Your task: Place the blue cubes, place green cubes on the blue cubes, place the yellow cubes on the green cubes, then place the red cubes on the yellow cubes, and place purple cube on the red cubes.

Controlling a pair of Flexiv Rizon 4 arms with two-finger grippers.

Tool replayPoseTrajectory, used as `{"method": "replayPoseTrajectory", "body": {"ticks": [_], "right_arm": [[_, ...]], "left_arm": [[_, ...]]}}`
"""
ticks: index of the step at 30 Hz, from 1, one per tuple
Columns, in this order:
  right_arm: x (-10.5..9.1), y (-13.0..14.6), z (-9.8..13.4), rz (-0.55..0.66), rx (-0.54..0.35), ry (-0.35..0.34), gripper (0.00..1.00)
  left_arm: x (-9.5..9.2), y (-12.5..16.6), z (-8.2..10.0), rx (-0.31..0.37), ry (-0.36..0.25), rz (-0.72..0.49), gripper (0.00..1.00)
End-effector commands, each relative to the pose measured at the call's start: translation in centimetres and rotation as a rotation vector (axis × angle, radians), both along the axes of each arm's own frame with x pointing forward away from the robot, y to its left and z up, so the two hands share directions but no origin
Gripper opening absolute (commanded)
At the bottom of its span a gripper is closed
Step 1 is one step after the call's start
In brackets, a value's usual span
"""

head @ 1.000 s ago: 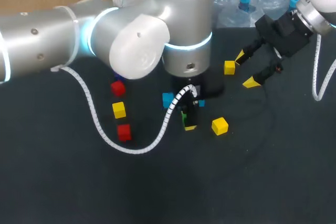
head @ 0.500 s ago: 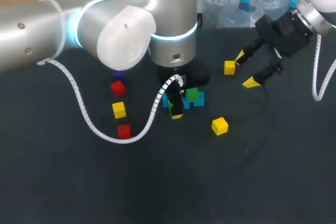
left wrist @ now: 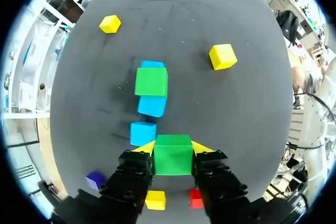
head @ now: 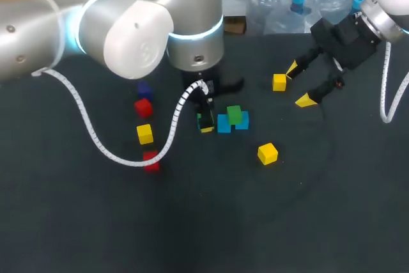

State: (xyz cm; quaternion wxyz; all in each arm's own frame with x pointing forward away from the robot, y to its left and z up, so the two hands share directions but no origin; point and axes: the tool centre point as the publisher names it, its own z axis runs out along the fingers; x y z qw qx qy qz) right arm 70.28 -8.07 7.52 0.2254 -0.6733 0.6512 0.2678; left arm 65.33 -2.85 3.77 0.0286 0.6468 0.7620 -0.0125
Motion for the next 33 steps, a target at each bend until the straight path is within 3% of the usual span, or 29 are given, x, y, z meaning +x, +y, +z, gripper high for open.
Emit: {"method": "replayPoseTrajectory", "body": {"ticks": [1,14,21,33], "right_arm": [[0.0,0.0,0.0,0.000,0.001,-0.001,1.00],[0.0,0.0,0.0,0.000,0.001,-0.001,1.00],[0.0,0.0,0.0,0.000,0.001,-0.001,1.00],[0.0,0.0,0.0,0.000,0.001,-0.001,1.00]], "left_arm": [[1.8,-0.8,0.1,0.020,0.020,-0.018,0.00],[4.0,-1.5,-0.6,0.031,0.026,-0.051,0.00],[4.0,-1.8,-0.9,0.077,0.033,-0.055,0.00],[3.7,-1.5,-1.9,0.069,0.053,-0.043,0.00]]}}
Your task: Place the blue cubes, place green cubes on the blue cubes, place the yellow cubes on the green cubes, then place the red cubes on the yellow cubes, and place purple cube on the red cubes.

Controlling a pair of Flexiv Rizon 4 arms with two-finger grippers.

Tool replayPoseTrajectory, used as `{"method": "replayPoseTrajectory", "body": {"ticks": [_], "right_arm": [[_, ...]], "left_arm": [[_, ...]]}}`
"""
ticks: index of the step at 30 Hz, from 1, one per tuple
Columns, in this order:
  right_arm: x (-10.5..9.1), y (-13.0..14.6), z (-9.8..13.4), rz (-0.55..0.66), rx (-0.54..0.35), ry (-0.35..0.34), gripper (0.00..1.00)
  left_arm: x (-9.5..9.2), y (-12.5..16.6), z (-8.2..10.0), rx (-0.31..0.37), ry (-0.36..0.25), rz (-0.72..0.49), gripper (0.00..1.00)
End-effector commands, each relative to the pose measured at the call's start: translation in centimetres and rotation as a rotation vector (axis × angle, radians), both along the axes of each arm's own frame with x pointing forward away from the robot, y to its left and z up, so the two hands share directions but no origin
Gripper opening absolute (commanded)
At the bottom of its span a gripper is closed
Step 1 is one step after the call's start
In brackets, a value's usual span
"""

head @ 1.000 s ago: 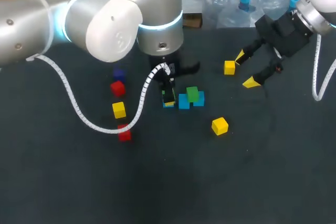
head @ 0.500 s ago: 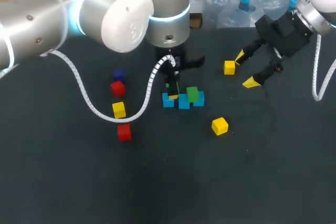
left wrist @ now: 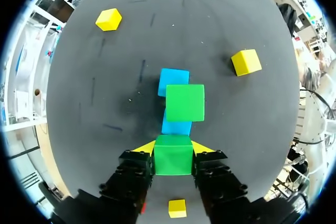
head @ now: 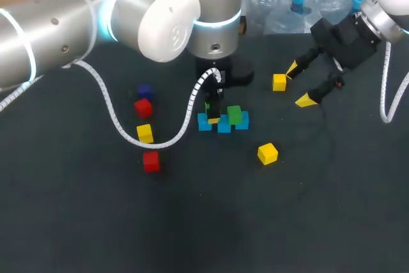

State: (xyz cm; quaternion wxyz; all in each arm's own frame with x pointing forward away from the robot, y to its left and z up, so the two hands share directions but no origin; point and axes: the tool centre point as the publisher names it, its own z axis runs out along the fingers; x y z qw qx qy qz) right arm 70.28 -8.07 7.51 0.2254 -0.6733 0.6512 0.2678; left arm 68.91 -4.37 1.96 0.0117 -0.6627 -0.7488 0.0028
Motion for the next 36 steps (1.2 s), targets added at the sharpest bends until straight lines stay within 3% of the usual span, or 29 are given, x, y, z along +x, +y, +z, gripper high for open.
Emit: {"method": "replayPoseTrajectory", "body": {"ticks": [1,36], "right_arm": [[0.00,0.01,-0.02,0.000,0.001,-0.001,1.00],[0.00,0.01,-0.02,0.000,0.001,-0.001,1.00]], "left_arm": [[0.05,0.08,-0.13,0.002,0.006,0.001,0.00],[0.07,-0.34,-0.46,-0.005,0.002,0.000,0.00]]}}
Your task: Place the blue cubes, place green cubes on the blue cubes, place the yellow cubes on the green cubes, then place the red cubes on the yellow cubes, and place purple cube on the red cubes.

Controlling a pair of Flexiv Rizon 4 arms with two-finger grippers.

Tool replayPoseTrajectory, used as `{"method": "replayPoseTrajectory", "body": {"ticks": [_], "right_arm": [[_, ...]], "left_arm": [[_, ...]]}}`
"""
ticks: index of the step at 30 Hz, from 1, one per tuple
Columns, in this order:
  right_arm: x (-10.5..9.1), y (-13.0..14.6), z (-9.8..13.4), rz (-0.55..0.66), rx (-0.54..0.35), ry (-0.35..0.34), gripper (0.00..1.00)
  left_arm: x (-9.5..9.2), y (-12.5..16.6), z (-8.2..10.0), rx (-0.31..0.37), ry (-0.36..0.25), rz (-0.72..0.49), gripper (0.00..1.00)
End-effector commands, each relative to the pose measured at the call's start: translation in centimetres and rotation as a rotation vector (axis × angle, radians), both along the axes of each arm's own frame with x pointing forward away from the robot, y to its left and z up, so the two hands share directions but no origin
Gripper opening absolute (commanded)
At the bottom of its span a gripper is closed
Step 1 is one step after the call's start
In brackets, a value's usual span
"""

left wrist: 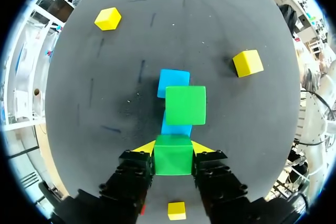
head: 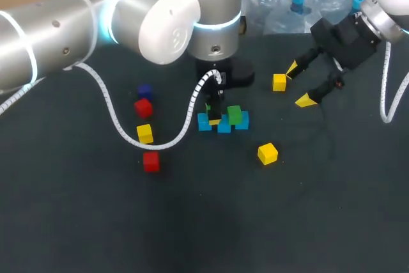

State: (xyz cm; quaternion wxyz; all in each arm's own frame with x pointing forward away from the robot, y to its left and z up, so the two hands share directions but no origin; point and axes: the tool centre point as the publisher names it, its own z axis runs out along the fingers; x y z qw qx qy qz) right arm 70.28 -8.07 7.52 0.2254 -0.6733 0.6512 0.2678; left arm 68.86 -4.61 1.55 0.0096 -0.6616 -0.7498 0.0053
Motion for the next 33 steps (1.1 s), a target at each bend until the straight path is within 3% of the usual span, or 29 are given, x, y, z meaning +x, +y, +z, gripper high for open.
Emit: {"method": "replayPoseTrajectory", "body": {"ticks": [1,33], "right_arm": [[0.00,0.01,-0.03,0.000,0.001,-0.001,1.00],[0.00,0.01,-0.03,0.000,0.001,-0.001,1.00]], "left_arm": [[0.14,-0.14,-0.04,0.002,0.001,-0.003,0.00],[-0.09,0.41,-0.40,-0.003,-0.002,0.011,0.07]]}}
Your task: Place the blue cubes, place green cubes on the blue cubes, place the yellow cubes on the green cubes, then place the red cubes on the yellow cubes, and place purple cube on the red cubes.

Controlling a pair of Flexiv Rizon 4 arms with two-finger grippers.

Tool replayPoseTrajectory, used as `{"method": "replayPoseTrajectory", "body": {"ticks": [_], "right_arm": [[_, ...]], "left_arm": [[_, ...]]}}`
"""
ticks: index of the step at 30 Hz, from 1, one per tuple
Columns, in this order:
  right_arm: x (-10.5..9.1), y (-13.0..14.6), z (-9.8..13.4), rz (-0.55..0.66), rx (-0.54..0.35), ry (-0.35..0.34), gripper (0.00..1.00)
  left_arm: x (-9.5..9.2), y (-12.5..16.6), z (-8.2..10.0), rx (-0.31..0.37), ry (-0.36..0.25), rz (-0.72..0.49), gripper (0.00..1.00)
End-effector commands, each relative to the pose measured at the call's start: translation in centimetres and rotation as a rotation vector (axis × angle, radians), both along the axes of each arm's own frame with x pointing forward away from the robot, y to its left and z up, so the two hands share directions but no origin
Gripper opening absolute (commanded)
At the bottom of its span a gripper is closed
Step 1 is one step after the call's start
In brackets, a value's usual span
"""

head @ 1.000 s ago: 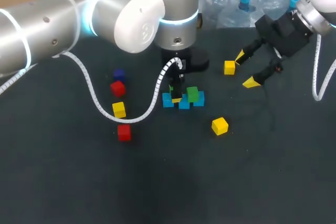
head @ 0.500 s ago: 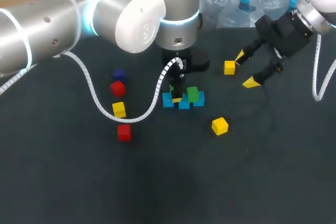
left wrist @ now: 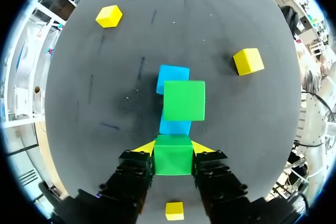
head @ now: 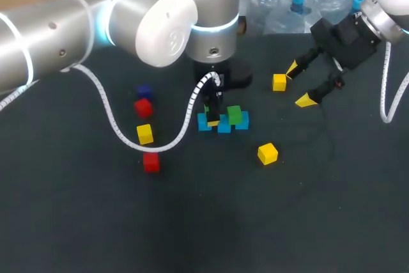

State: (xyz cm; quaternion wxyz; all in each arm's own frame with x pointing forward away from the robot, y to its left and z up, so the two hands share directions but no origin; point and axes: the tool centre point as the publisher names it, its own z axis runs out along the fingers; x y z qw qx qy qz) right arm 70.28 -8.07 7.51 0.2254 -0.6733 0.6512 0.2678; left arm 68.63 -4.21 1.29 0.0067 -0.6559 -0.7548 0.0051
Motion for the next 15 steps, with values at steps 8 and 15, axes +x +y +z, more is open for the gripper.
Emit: {"method": "replayPoseTrajectory", "body": {"ticks": [8,15], "right_arm": [[0.00,0.01,-0.03,0.000,0.001,-0.001,1.00],[0.00,0.01,-0.03,0.000,0.001,-0.001,1.00]], "left_arm": [[0.36,-0.02,0.11,0.011,-0.001,-0.007,0.11],[0.38,-0.12,0.08,0.018,0.001,-0.008,0.27]]}}
